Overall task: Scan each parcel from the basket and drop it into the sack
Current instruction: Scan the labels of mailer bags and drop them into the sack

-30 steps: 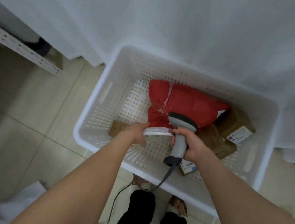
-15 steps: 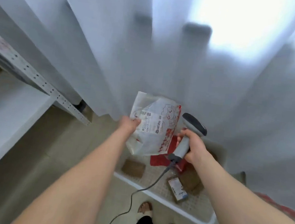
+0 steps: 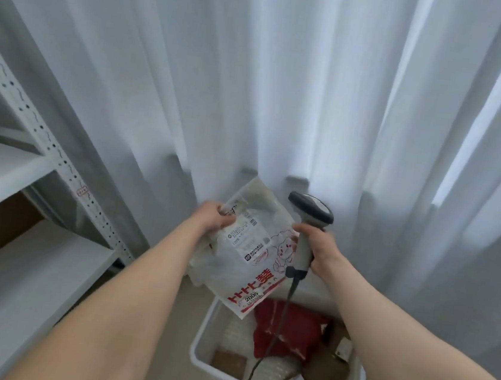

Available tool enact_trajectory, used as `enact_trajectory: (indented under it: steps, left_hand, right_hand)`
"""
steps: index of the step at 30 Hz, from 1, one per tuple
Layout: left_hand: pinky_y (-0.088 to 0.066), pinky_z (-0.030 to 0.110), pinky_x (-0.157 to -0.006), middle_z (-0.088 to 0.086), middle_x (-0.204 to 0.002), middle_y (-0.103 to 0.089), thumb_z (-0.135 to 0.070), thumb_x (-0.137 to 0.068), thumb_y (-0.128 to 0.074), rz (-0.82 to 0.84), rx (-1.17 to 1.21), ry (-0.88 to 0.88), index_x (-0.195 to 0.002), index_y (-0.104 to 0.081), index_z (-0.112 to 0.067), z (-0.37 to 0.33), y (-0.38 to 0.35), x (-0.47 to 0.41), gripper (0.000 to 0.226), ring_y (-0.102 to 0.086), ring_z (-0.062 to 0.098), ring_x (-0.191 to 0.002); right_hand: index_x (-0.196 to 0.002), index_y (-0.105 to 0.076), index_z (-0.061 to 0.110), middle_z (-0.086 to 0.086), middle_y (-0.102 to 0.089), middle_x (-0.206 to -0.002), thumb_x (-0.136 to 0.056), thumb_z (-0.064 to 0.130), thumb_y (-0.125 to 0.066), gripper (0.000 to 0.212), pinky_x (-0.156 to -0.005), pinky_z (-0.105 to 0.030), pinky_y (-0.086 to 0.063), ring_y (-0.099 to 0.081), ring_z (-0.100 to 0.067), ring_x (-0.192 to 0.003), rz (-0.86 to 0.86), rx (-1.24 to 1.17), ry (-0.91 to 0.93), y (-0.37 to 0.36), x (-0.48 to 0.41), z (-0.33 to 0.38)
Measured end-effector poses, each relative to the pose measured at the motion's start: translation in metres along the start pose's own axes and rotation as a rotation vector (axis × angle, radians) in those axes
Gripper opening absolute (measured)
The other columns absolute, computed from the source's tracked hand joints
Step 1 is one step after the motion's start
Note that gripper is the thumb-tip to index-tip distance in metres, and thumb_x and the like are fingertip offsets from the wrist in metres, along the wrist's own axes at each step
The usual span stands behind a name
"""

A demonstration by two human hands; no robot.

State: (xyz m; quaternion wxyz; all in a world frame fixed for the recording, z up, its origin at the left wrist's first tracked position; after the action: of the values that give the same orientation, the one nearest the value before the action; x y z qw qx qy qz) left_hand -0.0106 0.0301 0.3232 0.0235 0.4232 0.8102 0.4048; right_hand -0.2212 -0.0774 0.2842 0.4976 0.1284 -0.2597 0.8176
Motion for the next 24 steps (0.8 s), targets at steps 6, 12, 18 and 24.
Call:
enact_trajectory:
  steps: [6, 12, 18, 24]
  left_hand:
    - [-0.049, 0.025, -0.071, 0.01, -0.087, -0.07, -0.018, -0.079, -0.077, 0.067, -0.124, -0.204, -0.094, -0.07, -0.006, -0.031, 0.057, 0.052, 0.02, -0.062, 0.018, -0.075]
    - [-0.047, 0.04, -0.094, -0.005, -0.097, -0.069, -0.04, -0.065, -0.083, -0.117, -0.155, -0.288, -0.094, -0.067, -0.031, -0.031, 0.107, 0.092, 0.034, -0.062, 0.019, -0.096]
    - [-0.051, 0.04, -0.087, 0.006, -0.101, -0.064, -0.037, -0.067, -0.079, -0.177, 0.225, -0.181, -0.11, -0.064, -0.01, 0.005, 0.134, 0.116, 0.052, -0.061, 0.024, -0.096]
    - [-0.049, 0.038, -0.096, 0.011, -0.106, -0.064, -0.046, -0.089, -0.061, -0.345, 0.565, -0.099, -0.104, -0.061, -0.006, -0.003, 0.13, 0.125, 0.043, -0.061, 0.028, -0.102]
  right_hand:
    - [-0.1, -0.059, 0.004, -0.015, -0.067, -0.086, -0.084, -0.003, -0.065, 0.018, -0.058, -0.033, -0.054, -0.063, -0.02, -0.064, 0.039, -0.017, 0.071, -0.047, 0.064, 0.019]
    - [-0.088, -0.056, 0.005, -0.007, -0.054, -0.058, -0.079, -0.006, -0.058, 0.014, -0.049, -0.026, -0.045, -0.05, -0.017, -0.046, -0.113, -0.09, 0.102, -0.076, 0.112, 0.018]
    - [-0.096, -0.058, 0.002, -0.009, -0.057, -0.061, -0.082, -0.003, -0.062, 0.016, -0.047, -0.026, -0.047, -0.053, -0.017, -0.05, -0.174, -0.266, 0.073, -0.077, 0.139, 0.024]
    - [-0.101, -0.06, 0.001, -0.008, -0.057, -0.059, -0.083, -0.002, -0.061, 0.018, -0.047, -0.026, -0.049, -0.053, -0.017, -0.048, -0.179, -0.261, 0.044, -0.065, 0.151, 0.025]
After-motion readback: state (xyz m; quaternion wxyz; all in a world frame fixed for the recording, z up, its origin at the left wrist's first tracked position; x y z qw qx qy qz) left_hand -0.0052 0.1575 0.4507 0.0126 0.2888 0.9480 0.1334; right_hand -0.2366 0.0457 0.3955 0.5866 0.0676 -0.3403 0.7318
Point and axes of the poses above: each hand's wrist, its own x-axis away from the middle knuckle, its own y-axis out of the back of the hand, z = x × y, the point moved 3 cm from there along -x, towards the middle knuckle
